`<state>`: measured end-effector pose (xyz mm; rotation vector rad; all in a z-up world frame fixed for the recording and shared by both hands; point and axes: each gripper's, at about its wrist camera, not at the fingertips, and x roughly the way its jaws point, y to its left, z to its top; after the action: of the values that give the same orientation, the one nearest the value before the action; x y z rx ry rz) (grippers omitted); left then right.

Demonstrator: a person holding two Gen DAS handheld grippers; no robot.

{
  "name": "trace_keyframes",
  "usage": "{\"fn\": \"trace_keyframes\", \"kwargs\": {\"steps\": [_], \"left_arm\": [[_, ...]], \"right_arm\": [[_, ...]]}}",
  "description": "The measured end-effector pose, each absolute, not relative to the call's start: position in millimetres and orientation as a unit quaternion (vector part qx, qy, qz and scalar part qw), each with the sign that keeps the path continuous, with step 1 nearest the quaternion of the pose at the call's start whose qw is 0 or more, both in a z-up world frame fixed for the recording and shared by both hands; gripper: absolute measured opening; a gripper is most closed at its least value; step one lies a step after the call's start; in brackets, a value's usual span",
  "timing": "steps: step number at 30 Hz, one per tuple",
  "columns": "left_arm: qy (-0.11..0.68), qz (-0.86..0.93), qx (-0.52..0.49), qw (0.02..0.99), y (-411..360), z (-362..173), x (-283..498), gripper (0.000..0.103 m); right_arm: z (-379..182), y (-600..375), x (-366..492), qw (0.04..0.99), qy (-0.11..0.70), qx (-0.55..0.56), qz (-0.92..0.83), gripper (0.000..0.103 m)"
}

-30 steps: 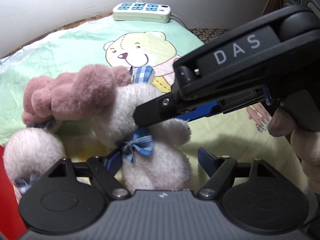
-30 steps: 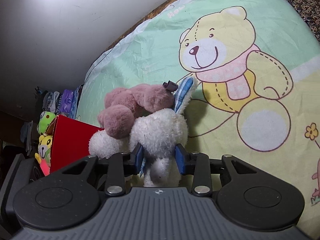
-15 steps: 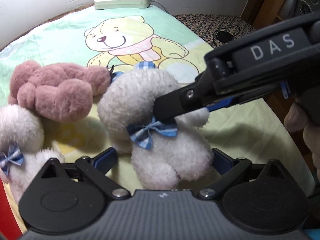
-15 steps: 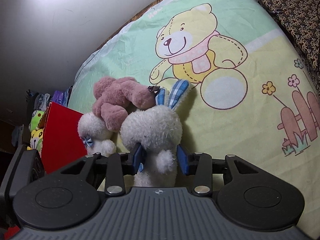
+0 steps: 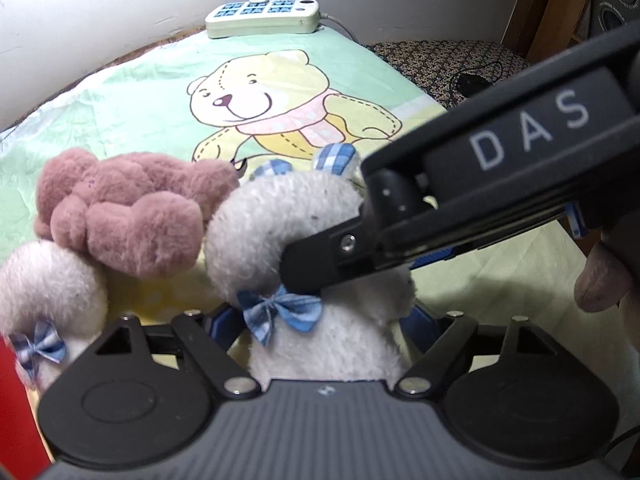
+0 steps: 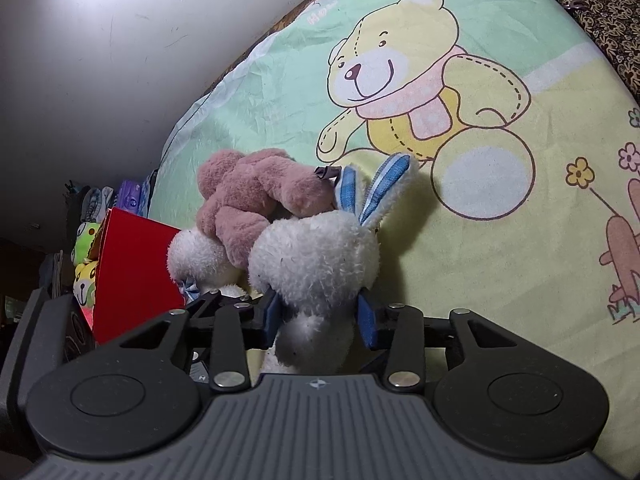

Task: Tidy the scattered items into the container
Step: 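Lift the white bunny with the right gripper toward the red box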

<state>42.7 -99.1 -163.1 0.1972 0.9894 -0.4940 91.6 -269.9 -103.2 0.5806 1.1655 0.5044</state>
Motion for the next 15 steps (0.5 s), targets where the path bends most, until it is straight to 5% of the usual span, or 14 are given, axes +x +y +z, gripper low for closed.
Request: {"fn": "trace_keyframes", "kwargs": {"steps": [15], "left_arm": [[0.458,-0.256,0.113,0.844,-91.3,-135.2,-34.3,0.08]], "right_arm": [[-77.8,-269.7,25.8,0.754,0.552,0.261,0.241,0.041]]}}
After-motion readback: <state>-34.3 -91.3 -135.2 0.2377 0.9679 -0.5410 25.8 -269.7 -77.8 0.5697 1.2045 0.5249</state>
